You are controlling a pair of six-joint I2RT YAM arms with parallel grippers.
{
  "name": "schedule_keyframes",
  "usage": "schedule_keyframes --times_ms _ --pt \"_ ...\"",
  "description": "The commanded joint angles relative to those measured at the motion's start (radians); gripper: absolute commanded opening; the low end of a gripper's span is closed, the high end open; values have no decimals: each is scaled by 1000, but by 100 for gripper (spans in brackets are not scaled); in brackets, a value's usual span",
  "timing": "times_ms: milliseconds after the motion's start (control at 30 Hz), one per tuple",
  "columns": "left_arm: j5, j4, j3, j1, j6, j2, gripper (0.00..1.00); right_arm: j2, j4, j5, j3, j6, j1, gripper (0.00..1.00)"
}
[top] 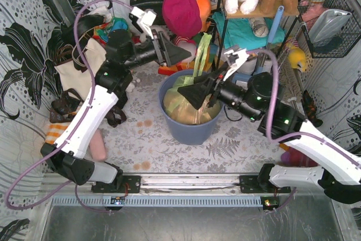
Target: Tie the trash bag
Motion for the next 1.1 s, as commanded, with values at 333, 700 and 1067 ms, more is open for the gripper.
schedule_keyframes --times_ms 333,700,1067 --pt "-109 -61 -125 213 223 -198 79 -59 -584 458 233 16 -3 86" --pt "-867 -65 -517 222 264 -353 98 62 -545 328 113 -66 -524 97" --pt "-1274 312 -1030 234 275 -418 98 58 -2 421 -544 -200 -865 97"
